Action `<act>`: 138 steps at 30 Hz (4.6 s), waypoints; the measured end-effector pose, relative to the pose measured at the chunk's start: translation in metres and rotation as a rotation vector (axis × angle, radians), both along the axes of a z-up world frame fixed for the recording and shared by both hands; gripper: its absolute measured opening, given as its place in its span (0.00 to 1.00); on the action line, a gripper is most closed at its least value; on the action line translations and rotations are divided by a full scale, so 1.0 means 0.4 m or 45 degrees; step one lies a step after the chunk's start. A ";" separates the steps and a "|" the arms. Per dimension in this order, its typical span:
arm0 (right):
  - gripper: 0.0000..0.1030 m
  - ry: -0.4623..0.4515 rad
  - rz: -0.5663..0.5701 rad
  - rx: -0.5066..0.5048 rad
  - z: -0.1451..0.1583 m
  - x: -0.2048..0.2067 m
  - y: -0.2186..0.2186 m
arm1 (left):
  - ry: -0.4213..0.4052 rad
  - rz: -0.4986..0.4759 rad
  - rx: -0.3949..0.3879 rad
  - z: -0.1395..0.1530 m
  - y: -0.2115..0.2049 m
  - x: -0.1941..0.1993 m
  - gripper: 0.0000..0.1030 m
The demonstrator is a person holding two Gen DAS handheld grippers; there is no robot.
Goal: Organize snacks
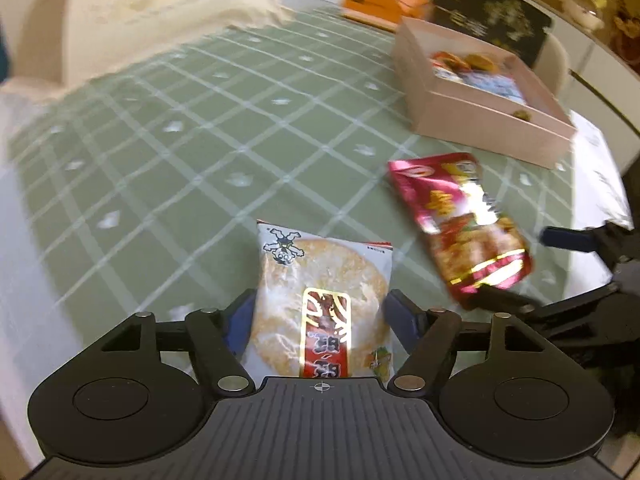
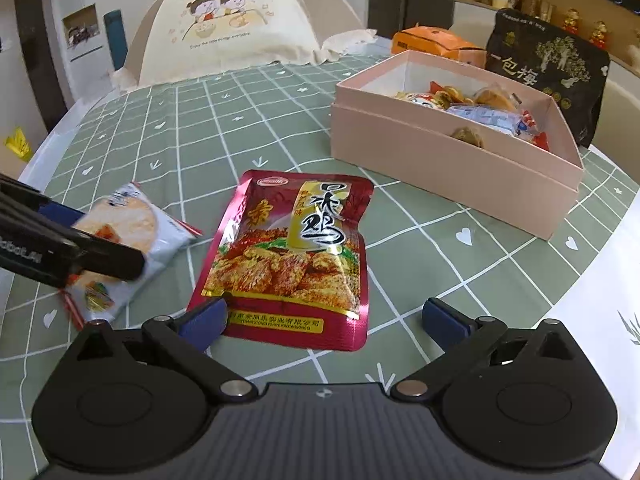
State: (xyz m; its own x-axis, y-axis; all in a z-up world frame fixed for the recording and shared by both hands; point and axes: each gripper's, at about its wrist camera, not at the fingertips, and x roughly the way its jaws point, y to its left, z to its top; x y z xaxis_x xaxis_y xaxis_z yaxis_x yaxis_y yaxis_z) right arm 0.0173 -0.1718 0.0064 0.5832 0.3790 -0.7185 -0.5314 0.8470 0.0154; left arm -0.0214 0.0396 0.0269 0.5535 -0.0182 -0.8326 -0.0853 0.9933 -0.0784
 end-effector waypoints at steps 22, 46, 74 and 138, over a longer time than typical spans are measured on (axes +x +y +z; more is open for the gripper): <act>0.83 0.040 0.054 -0.040 0.023 0.103 0.124 | 0.040 0.126 -0.082 -0.008 0.036 -0.036 0.74; 0.73 0.194 -0.084 0.186 0.042 0.073 -0.015 | 0.015 0.116 -0.108 -0.007 0.045 -0.044 0.73; 0.23 0.260 0.137 0.183 0.104 0.061 0.120 | 0.006 0.072 -0.158 -0.003 0.050 -0.049 0.69; 0.16 0.194 -0.316 0.682 0.292 0.140 -0.350 | -0.248 -0.057 -0.636 0.134 -0.062 0.229 0.74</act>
State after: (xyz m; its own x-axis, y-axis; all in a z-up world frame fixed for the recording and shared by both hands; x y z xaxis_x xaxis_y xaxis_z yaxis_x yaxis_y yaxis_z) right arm 0.0734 -0.3118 0.1231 0.6064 0.5763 -0.5479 -0.2772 0.7990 0.5337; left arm 0.0701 0.0146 0.0805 0.6862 -0.4134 -0.5985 0.0199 0.8332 -0.5526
